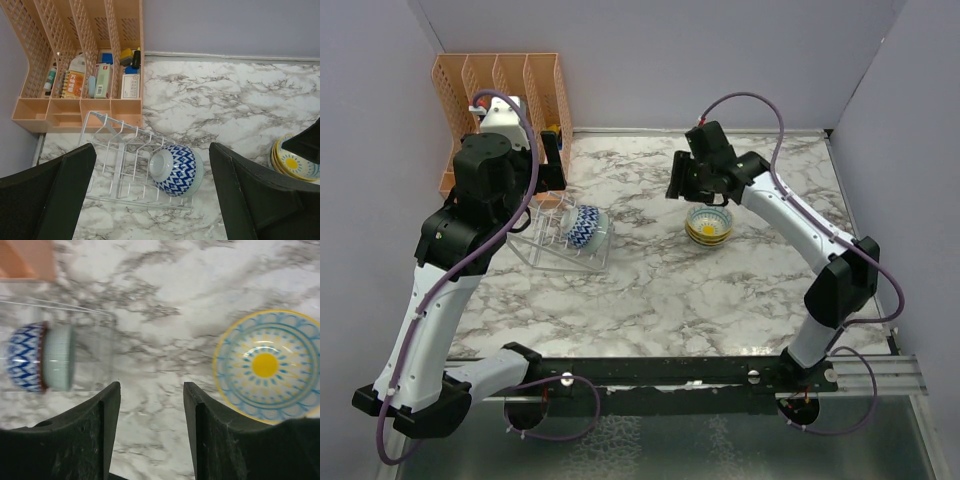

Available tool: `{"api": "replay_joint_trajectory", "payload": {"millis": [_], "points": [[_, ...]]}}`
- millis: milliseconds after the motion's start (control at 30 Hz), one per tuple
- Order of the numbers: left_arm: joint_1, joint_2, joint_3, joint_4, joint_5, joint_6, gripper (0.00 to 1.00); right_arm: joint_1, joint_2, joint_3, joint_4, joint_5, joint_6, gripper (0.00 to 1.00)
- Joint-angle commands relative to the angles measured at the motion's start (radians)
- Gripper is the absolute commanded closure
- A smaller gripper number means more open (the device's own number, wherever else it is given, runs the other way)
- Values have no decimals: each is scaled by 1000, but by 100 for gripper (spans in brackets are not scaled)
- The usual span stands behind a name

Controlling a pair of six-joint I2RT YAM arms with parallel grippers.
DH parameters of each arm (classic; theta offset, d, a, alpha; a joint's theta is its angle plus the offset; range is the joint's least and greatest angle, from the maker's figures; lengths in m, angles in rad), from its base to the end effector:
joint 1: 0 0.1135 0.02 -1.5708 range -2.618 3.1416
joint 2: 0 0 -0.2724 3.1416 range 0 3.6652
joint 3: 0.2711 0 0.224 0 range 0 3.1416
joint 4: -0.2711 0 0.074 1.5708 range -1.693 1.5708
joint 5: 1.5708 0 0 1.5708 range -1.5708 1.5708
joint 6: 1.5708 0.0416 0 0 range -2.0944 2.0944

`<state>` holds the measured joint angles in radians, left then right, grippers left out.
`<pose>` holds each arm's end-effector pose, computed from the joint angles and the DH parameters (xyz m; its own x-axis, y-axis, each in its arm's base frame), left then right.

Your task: Load the bowls into the dish rack

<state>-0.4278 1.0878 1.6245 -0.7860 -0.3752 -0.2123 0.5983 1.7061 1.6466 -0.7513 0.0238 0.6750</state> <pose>0.1496 -0.0515 0.4888 -0.2327 -0.1094 -0.9664 0.0142 0.9932 -0.1158 0.2942 0.1993 0.3467 -0.8110 0.2033 -0.5486 -0.0547 0.9072 0.4170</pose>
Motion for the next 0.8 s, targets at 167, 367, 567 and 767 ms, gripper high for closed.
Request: {"api": "replay_joint_trajectory", "payload": {"millis": [167,367,567,767], "points": [[-5,-3,-8,24,3,-15,1,-21,132,-12,-319,113,-247,46],[-5,-5,-8,19,1,-17,1,-22,157,-67,-261,93,-265,47],[-5,-7,-8,16,0,-15,1,-22,181,-84,-230,91,-280,49],[-5,-8,-9,19,-3,-10,1,-22,205,-66,-185,129,-317,50]]}}
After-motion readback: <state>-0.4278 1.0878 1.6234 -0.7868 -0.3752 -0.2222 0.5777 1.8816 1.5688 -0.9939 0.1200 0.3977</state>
